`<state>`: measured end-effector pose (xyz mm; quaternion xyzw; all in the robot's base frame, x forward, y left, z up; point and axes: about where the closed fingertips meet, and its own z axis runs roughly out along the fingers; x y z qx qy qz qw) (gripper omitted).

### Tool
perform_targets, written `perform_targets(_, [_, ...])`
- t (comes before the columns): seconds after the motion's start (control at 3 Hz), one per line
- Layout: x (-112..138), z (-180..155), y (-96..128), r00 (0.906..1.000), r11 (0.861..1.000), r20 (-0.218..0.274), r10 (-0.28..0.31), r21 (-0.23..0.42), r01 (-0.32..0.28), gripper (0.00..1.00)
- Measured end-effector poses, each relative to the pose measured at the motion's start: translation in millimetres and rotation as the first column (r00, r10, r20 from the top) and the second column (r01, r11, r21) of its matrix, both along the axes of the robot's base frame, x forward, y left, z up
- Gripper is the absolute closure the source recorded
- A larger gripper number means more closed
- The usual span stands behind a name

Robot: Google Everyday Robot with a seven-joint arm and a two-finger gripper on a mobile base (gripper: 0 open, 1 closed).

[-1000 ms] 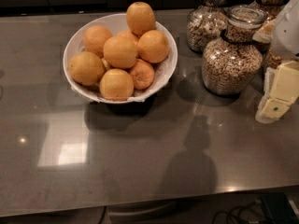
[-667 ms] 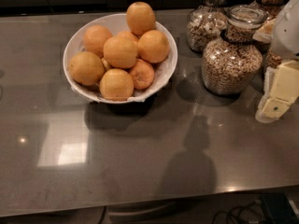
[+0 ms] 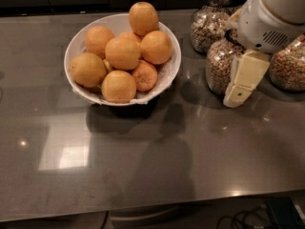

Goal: Pick orange from white bowl

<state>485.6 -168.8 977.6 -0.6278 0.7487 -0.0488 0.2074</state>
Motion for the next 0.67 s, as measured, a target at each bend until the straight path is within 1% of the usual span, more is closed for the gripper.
perform_targets(0.33, [26.1, 10.2, 37.5, 0.9943, 0.996, 0.065, 0.085, 0.032, -0.087, 0.0])
perform_targets(0.67, [26.1, 10.3, 37.6, 0.9943, 0.996, 0.065, 0.085, 0.032, -0.087, 0.0])
